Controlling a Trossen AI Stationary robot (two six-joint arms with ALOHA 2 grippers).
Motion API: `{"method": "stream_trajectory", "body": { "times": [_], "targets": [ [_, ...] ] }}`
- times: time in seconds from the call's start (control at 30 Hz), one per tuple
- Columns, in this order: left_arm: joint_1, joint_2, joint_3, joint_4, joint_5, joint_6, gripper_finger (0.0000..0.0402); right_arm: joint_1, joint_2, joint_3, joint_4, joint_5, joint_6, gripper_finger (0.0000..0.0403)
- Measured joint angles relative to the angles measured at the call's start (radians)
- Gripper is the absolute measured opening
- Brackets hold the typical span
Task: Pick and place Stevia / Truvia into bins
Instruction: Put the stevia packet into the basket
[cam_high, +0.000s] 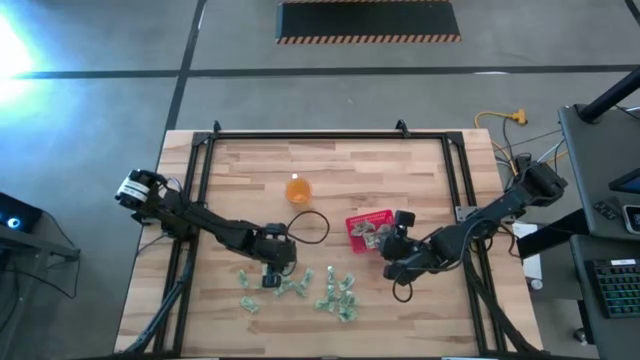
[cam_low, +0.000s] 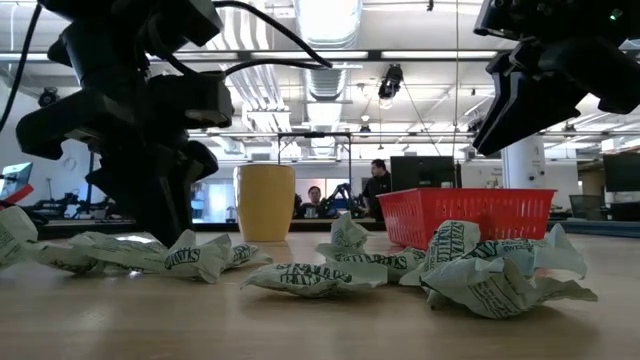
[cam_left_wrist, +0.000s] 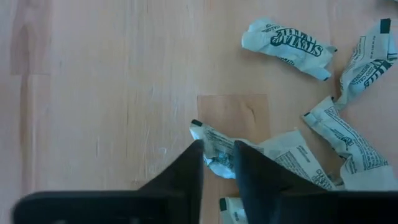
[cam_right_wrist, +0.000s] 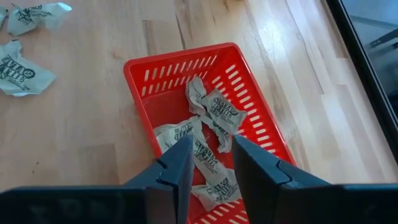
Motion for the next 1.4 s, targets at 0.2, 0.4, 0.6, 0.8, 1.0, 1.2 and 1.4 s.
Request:
{"method": "stream_trajectory", "body": {
  "times": [0.2,0.4,0.6,0.8,1.0,1.2,1.4],
  "targets": [
    [0.000,0.000,0.000,0.000,0.000,0.004,0.0005,0.000,0.000,0.000,0.000,0.000,0.000,0.0092],
    [0.000,-0.002,0.005,0.002,-0.009,0.024,0.0002,0.000,0.000,0.000,0.000,0.001,0.000,0.0088],
    [0.000,-0.018,0.032,0.055,-0.042,0.115,0.0001,0.000,0.000,0.000,0.003,0.002,-0.014,0.0090],
    [0.003,-0.022,0.061,0.168,-0.151,0.298,0.0001,0.000,0.000,0.001,0.005,0.002,-0.019,0.0083],
    [0.039,-0.009,0.061,0.483,-0.217,0.540,0.0001,0.000,0.000,0.008,0.007,0.002,-0.026,0.0077],
    [0.111,0.032,0.061,0.700,-0.216,0.631,0.0001,0.000,0.000,0.017,0.010,-0.002,-0.026,0.0080],
    [0.190,0.119,0.065,0.843,-0.163,0.624,0.0001,0.010,0.000,0.044,0.001,-0.219,-0.056,0.0073]
  ]
}}
